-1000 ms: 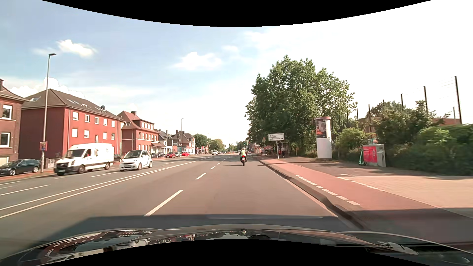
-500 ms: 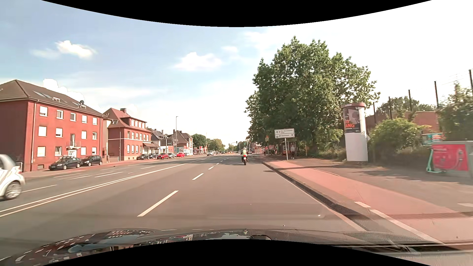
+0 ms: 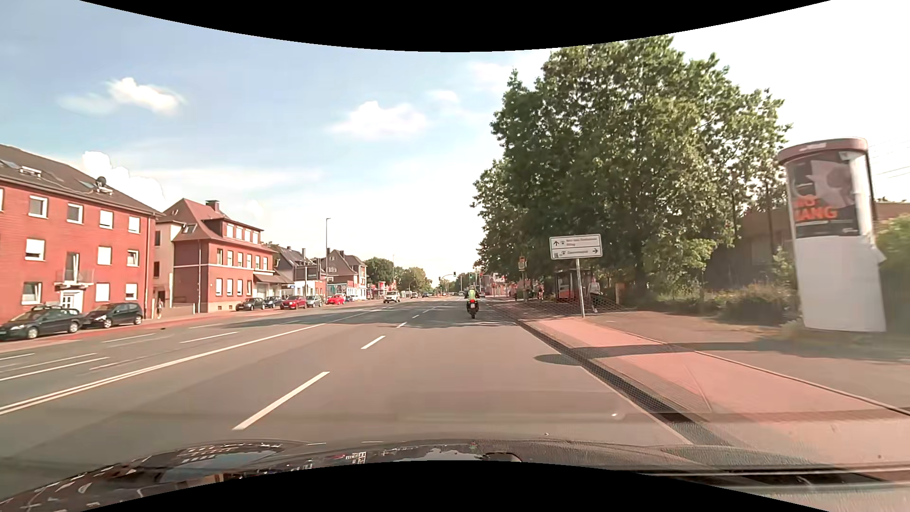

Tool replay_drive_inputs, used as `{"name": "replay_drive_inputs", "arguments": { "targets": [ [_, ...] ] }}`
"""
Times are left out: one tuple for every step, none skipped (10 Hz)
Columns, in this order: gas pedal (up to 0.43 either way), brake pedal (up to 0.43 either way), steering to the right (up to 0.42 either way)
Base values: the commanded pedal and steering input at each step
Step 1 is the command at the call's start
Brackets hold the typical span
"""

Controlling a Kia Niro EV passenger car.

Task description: Follow the waypoints while adhering to traffic rules and regulations

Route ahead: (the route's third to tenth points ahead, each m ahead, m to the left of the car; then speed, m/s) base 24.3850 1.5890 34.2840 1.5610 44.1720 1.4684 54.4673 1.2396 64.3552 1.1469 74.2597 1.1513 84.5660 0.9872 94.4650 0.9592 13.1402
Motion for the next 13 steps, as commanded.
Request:
{"name": "replay_drive_inputs", "arguments": {
  "targets": [
    [0.26,0.0,-0.001],
    [0.26,0.0,-0.001],
    [0.26,0.0,-0.001],
    [0.248,0.0,-0.001],
    [0.228,0.0,-0.001],
    [0.228,0.0,-0.001],
    [0.22,0.0,-0.001],
    [0.22,0.0,-0.001],
    [0.22,0.0,-0.001],
    [0.22,0.0,0.0],
    [0.209,0.0,0.0],
    [0.209,0.0,0.001],
    [0.197,0.0,0.0]
  ]
}}
